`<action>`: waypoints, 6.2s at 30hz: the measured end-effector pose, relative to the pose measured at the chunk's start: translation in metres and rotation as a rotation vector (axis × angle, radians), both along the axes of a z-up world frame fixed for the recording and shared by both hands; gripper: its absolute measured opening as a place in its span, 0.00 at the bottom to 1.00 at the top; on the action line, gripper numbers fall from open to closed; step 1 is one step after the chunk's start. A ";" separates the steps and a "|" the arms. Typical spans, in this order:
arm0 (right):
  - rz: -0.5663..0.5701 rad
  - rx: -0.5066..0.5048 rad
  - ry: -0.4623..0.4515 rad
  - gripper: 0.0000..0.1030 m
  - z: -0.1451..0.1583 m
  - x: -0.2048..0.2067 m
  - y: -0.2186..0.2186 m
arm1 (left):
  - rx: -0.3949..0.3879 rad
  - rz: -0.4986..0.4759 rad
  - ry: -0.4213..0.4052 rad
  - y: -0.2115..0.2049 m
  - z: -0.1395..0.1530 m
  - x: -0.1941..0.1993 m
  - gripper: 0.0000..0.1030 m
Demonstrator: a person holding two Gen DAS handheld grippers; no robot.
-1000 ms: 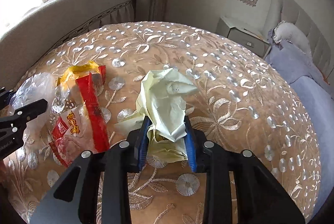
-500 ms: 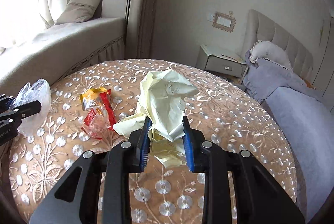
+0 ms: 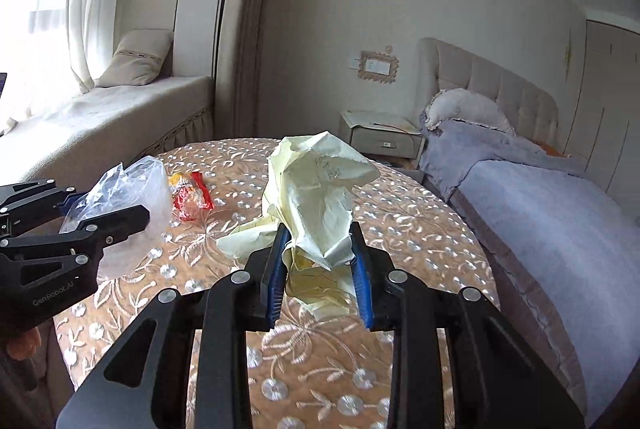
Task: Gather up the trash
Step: 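Carry bag and paper over the white bin and open both tools, then return both tools to the table, then grasp the yellow snack packet with the left tool while the right tool grasps the red snack bag, then carry both packets over the white bin and open both tools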
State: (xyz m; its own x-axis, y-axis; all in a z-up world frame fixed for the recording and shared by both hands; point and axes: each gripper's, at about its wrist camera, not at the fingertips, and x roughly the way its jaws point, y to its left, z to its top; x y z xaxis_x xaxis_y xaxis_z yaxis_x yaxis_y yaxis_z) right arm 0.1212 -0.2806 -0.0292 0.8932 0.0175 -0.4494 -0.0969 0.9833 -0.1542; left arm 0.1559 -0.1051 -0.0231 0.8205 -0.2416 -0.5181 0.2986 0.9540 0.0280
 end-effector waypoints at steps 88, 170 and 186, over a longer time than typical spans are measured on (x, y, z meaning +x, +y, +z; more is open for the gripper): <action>-0.866 0.328 0.447 0.96 -0.205 -0.163 -0.323 | 0.185 -0.994 0.396 -0.397 -0.207 -0.101 0.96; 0.189 -0.051 0.342 0.26 -0.110 0.220 0.121 | 0.108 0.108 0.280 0.118 -0.115 0.277 0.35; 0.105 -0.001 0.146 0.26 -0.031 0.087 0.042 | 0.122 -0.044 0.052 0.002 -0.041 0.104 0.34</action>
State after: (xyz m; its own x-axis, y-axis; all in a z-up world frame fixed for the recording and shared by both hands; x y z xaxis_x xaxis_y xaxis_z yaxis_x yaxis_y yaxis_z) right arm 0.2082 -0.2387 -0.0602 0.8119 0.1070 -0.5739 -0.2207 0.9664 -0.1321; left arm 0.2602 -0.1032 -0.0641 0.7814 -0.2096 -0.5877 0.3445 0.9303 0.1262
